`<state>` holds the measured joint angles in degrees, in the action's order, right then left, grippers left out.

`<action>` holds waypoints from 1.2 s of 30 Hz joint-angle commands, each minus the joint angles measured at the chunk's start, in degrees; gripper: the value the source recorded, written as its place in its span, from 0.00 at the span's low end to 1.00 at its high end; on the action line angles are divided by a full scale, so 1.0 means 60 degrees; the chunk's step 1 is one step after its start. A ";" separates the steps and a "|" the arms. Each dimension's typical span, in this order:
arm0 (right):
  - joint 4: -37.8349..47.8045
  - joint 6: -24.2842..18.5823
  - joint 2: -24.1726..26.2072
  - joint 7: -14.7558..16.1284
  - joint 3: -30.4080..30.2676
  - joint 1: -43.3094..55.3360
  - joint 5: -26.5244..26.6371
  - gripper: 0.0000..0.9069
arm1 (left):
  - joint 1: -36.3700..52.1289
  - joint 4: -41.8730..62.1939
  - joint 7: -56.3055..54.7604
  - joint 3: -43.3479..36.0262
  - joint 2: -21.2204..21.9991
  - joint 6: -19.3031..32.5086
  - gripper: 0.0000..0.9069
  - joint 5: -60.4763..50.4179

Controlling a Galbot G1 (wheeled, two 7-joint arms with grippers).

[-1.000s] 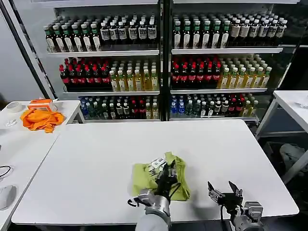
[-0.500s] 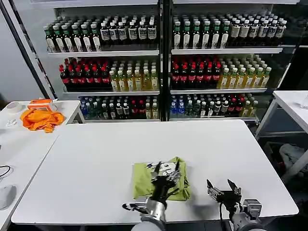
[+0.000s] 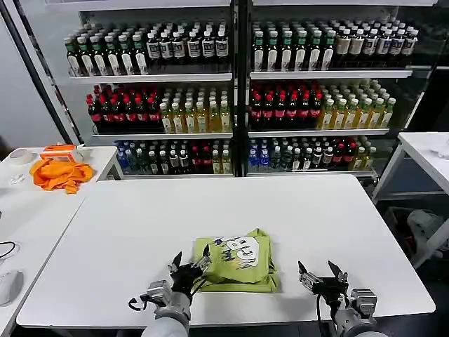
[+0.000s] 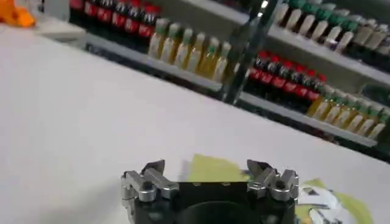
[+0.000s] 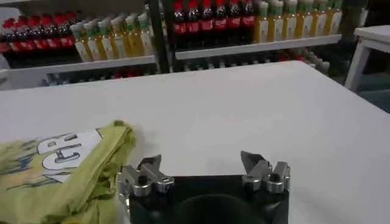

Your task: Fold and organize the clothes.

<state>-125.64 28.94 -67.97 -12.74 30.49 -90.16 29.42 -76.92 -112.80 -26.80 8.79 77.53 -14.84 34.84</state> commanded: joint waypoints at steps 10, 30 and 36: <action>-0.0116 -0.0010 -0.0034 0.0000 0.0237 -0.0167 0.0018 1.00 | 0.0449 0.0610 0.0131 -0.0138 0.0257 -0.1152 1.00 0.2032; -0.0153 0.0001 -0.0154 -0.0036 0.0197 -0.0210 -0.0015 1.00 | 0.0442 0.0579 0.0620 0.0784 0.0927 -0.0504 0.03 0.5054; -0.0143 0.0000 -0.0151 -0.0041 0.0178 -0.0195 -0.0007 1.00 | 0.0432 0.0531 0.0790 0.1135 0.1330 -0.0359 0.03 0.5499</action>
<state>-126.55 28.94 -68.91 -12.96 31.54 -91.35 29.36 -74.62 -109.70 -23.09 12.44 82.86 -17.98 59.98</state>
